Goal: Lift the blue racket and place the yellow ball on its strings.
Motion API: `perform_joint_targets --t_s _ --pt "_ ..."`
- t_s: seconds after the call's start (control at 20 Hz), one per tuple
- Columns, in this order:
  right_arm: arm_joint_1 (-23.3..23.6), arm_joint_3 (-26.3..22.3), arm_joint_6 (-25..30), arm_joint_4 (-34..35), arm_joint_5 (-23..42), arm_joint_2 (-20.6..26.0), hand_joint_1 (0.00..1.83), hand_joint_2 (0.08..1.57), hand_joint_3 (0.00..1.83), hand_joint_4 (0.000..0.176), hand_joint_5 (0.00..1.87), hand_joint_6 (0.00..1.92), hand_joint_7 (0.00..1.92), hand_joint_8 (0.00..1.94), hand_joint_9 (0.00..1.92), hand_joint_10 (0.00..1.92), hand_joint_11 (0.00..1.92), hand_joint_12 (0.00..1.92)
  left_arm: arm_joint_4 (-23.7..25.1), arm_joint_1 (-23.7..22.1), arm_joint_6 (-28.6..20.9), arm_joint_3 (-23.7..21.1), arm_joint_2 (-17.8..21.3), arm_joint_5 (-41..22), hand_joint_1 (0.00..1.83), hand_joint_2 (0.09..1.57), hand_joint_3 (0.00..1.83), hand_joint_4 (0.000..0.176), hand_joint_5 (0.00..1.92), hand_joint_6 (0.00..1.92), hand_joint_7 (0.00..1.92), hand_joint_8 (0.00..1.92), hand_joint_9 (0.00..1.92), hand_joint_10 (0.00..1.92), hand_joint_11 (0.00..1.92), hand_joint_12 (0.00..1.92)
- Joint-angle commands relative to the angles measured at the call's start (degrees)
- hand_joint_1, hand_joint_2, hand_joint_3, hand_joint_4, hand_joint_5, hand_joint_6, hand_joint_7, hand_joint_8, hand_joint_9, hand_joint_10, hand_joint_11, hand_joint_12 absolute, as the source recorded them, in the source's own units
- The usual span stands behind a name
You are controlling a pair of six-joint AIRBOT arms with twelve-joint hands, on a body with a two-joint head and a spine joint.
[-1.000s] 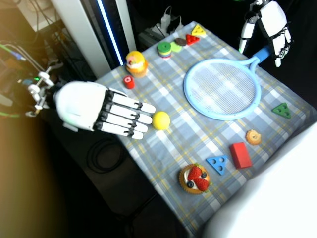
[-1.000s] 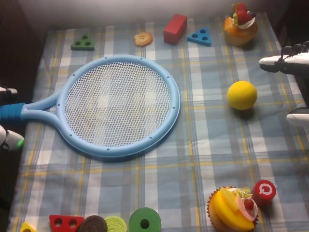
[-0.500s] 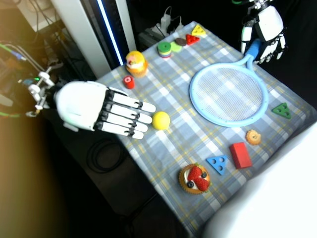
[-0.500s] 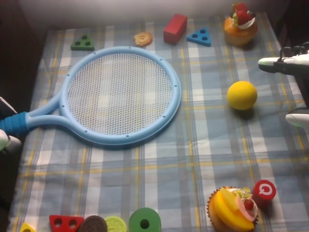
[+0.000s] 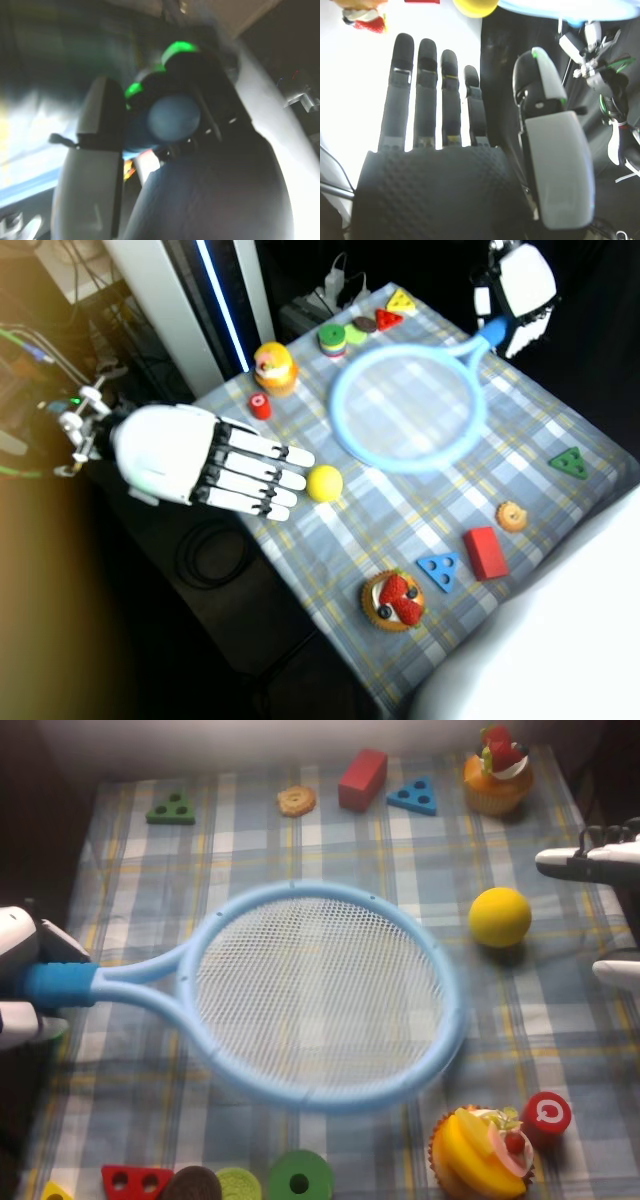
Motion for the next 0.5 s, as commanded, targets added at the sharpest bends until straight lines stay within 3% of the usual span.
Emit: perform_joint_targets --t_s 0.0,0.05,0.2,0.25,0.35,0.4,0.45 --pt "0.5 0.4 0.4 1.4 7.0 0.1 0.83 1.22 0.0 0.0 0.38 0.01 0.52 0.0 0.59 0.0 0.47 0.36 3.1 0.5 -4.3 -0.6 1.8 -9.2 1.66 1.28 0.0 0.176 0.97 1.92 1.3 1.92 1.5 1.92 1.54 1.92" --pt "0.7 0.4 0.4 1.4 7.0 0.1 0.86 1.21 0.0 0.0 0.38 0.0 0.51 0.0 0.58 0.0 0.46 0.35 5.3 1.6 -8.5 -2.2 3.4 -12.0 1.56 1.32 0.01 0.176 0.95 1.92 1.3 1.92 1.52 1.92 1.55 1.92" --pt "1.3 0.8 0.4 1.4 6.8 -0.1 0.85 1.17 0.0 0.0 0.41 0.0 0.56 0.01 0.62 0.01 0.46 0.35 9.0 5.6 -17.4 -7.2 7.7 -22.9 1.75 1.24 0.0 0.176 0.95 1.92 1.25 1.92 1.52 1.92 1.55 1.92" --pt "2.0 1.2 0.4 1.3 6.1 -0.4 0.85 1.16 0.0 0.001 0.42 0.01 0.57 0.01 0.63 0.01 0.48 0.36 9.7 7.0 -18.1 -9.1 8.9 -26.6 1.78 1.22 0.0 0.176 0.9 1.92 1.21 1.92 1.5 1.92 1.56 1.92" --pt "4.1 2.3 0.4 0.4 4.0 -1.0 0.94 1.13 0.0 0.0 0.42 0.0 0.55 0.0 0.63 0.0 0.44 0.44 11.0 9.2 -18.1 -12.5 11.0 -32.8 1.83 1.21 0.0 0.176 1.02 1.92 1.26 1.92 1.52 1.92 1.61 1.92" --pt "5.4 3.0 0.6 -0.5 2.5 -1.4 0.95 1.11 0.0 0.0 0.43 0.0 0.57 0.01 0.65 0.01 0.45 0.45 11.7 9.5 -18.1 -13.5 11.5 -34.7 1.83 1.19 0.0 0.176 1.07 1.92 1.32 1.92 1.57 1.92 1.52 1.92" --pt "6.4 3.5 0.8 -1.4 1.4 -1.8 0.93 1.07 0.01 0.0 0.44 0.0 0.59 0.0 0.67 0.0 0.4 0.67 12.3 9.6 -18.1 -14.0 11.7 -35.7 1.83 1.17 0.0 0.175 1.09 1.92 1.33 1.92 1.56 1.92 1.51 1.92"
